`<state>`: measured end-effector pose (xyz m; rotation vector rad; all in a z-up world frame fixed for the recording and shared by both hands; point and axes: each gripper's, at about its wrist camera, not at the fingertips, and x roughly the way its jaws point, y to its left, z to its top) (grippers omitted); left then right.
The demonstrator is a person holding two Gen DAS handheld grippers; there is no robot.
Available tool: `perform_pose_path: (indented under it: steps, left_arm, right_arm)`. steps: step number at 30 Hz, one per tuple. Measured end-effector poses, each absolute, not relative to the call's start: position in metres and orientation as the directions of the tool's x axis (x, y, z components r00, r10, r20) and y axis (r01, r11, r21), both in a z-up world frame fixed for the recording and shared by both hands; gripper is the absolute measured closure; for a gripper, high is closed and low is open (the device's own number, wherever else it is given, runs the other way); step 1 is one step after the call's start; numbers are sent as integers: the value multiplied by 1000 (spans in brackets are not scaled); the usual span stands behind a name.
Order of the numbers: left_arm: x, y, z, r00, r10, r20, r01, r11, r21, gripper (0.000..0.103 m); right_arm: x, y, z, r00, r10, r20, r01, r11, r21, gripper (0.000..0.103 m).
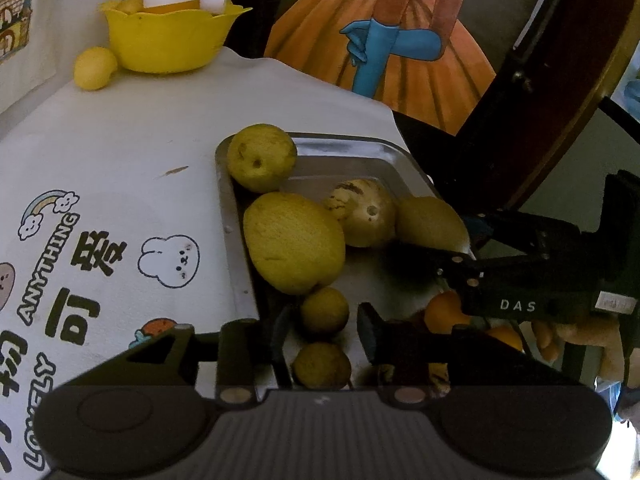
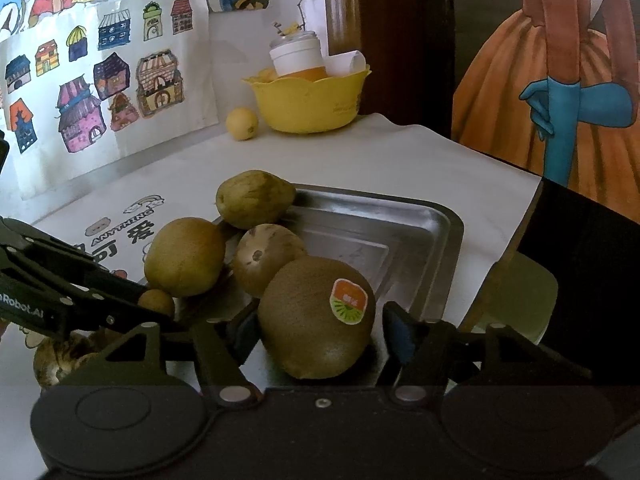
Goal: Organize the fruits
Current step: 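Lower both fruits into the tray and open both tools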
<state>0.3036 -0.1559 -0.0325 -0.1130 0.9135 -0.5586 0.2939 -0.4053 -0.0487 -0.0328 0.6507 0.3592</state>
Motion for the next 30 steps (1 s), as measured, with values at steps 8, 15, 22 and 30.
perform_pose_path:
  steps: [8,15,22,30]
  left_arm:
    - [302,-161,-31,469,-524,-711,404,843,-355,36]
    - [300,-162,-29,464,-528,-711,413,839,-354,31]
    - [296,-160,-25,468,-532,-706,415,837,-357,25]
    - [286,-161,-16,473,-543,-694,434,829,-352,20]
  right_arm:
    - [288,-406,-47,742,324,-587,-345,935,80,24]
    - [284,-409,-42,755,319,-573,-342,937,70,21]
    - [280,-410,-40,766,301,-568,-320,945,68,15]
    - [276,-419,-37,786,269,-557,-275,958,74,9]
